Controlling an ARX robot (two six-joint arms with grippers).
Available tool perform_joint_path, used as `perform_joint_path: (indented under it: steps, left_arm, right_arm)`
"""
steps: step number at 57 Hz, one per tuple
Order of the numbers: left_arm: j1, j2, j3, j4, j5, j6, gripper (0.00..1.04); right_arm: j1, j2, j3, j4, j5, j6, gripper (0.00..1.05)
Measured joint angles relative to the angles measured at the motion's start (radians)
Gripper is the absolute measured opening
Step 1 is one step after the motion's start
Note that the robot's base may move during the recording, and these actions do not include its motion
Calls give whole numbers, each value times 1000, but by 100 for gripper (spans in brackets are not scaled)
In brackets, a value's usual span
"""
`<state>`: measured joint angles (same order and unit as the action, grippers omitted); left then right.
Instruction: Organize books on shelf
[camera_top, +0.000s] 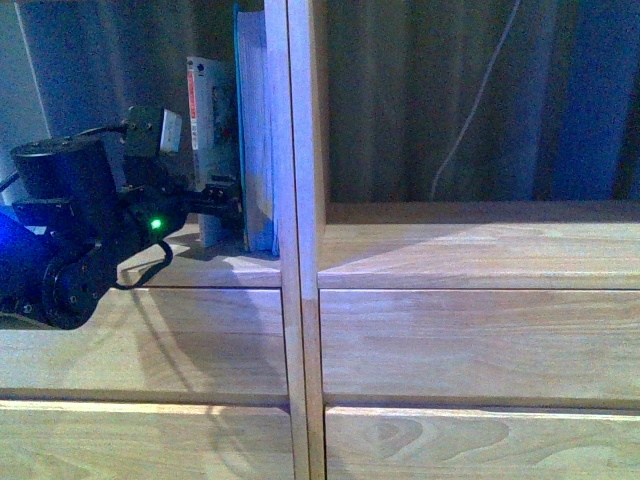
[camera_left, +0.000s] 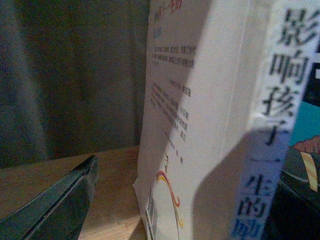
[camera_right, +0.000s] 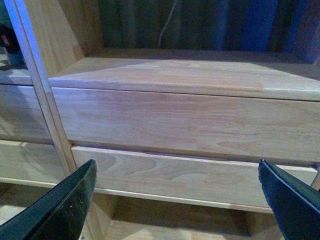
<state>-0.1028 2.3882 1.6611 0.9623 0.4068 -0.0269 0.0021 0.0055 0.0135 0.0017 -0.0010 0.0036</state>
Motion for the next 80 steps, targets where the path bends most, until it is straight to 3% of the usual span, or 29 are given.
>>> perform_joint_path:
  steps: [38,67,80]
  left_arm:
    - [2,-201,-312,72,-5,-8,97]
    - [10,-492,-703,119,-48,-45,97]
    - [9,-750,-950,130,-97,-91,97]
  right_arm:
    - [0,0,0,0,0,0,98]
    - [0,0,0,0,0,0,98]
    - [0,0,0,0,0,0,98]
